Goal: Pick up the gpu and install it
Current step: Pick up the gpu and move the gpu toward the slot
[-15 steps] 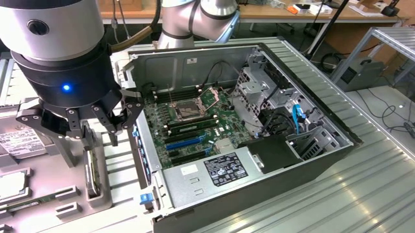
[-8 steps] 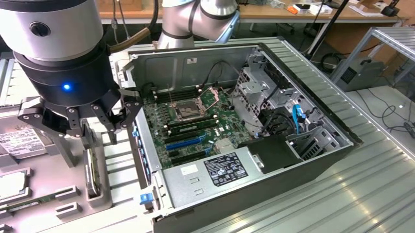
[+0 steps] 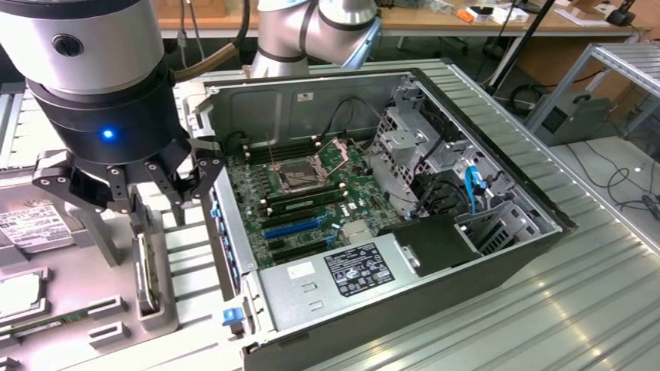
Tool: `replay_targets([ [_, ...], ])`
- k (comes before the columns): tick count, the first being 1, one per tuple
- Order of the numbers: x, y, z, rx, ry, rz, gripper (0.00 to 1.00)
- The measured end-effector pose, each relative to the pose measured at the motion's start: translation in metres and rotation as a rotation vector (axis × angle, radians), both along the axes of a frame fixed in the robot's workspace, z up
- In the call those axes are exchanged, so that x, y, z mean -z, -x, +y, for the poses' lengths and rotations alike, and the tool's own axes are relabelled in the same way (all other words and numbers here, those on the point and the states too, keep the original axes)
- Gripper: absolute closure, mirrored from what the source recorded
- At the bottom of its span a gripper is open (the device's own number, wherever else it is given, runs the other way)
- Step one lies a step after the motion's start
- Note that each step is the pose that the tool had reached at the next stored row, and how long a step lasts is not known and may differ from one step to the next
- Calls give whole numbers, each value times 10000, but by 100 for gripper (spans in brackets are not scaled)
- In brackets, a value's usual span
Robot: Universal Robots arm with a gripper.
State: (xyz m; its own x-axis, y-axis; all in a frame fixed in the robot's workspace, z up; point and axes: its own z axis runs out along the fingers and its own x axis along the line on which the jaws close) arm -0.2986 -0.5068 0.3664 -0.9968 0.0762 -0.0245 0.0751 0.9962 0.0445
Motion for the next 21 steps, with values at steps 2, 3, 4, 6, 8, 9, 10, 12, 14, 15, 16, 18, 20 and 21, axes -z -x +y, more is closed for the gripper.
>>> replay_targets([
  [2,9,0,19,0,1,1,58],
  [3,13,0,26,0,1,1,58],
  [4,20,0,39,0,0,1,58],
  [6,28,0,52,0,0,0,58],
  [8,35,0,64,0,0,0,58],
  [9,38,0,68,-1,0,1,58],
  [10,40,0,72,1,0,0,58],
  [12,48,0,84,0,0,0,58],
  [14,59,0,102,0,0,0,58],
  [15,63,0,110,0,0,1,58],
  [16,68,0,119,0,0,0,58],
  [18,77,0,136,0,0,0,58],
  [20,86,0,152,0,0,0,58],
  [21,89,0,158,0,0,0,58],
])
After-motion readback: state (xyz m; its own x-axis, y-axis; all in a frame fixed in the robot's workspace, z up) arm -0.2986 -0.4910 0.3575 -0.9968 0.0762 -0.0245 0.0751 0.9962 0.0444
